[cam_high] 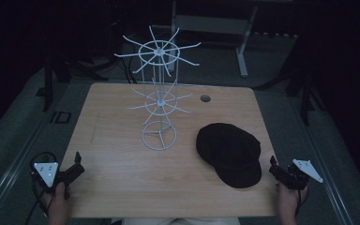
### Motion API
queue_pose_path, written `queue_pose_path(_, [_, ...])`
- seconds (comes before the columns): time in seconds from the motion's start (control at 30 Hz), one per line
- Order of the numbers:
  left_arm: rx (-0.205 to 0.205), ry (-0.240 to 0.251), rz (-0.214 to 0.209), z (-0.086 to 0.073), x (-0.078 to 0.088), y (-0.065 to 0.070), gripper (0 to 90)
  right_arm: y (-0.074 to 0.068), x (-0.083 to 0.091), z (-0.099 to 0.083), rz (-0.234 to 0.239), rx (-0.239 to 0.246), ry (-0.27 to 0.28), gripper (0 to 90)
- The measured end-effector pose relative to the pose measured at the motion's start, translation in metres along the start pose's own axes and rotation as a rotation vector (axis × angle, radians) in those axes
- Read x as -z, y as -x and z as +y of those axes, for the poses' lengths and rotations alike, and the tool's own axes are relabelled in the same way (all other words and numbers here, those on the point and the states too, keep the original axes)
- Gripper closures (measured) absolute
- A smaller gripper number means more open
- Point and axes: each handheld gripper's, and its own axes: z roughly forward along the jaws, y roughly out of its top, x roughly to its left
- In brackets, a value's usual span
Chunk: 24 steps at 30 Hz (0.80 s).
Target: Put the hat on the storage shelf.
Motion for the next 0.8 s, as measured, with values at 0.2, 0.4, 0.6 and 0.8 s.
queue_pose_path(0.2, [-0.002, 0.000, -0.001, 0.000, 0.000, 0.000, 1.3, 0.001, -0.001, 0.000, 0.009, -0.004, -0.017, 13.1])
queue_pose_path(0.4, [-0.003, -0.001, 0.000, 0.000, 0.000, 0.000, 1.3, 0.003, 0.001, 0.007, 0.080, -0.012, -0.069, 13.1])
queue_pose_path(0.6, [-0.004, -0.001, 0.000, 0.000, 0.000, 0.000, 1.3, 0.003, 0.015, 0.036, 0.122, 0.017, -0.089, 11.3])
queue_pose_path(0.8, [-0.003, -0.001, -0.001, 0.000, 0.000, 0.000, 1.3, -0.002, 0.025, 0.065, 0.190, 0.040, -0.100, 14.0])
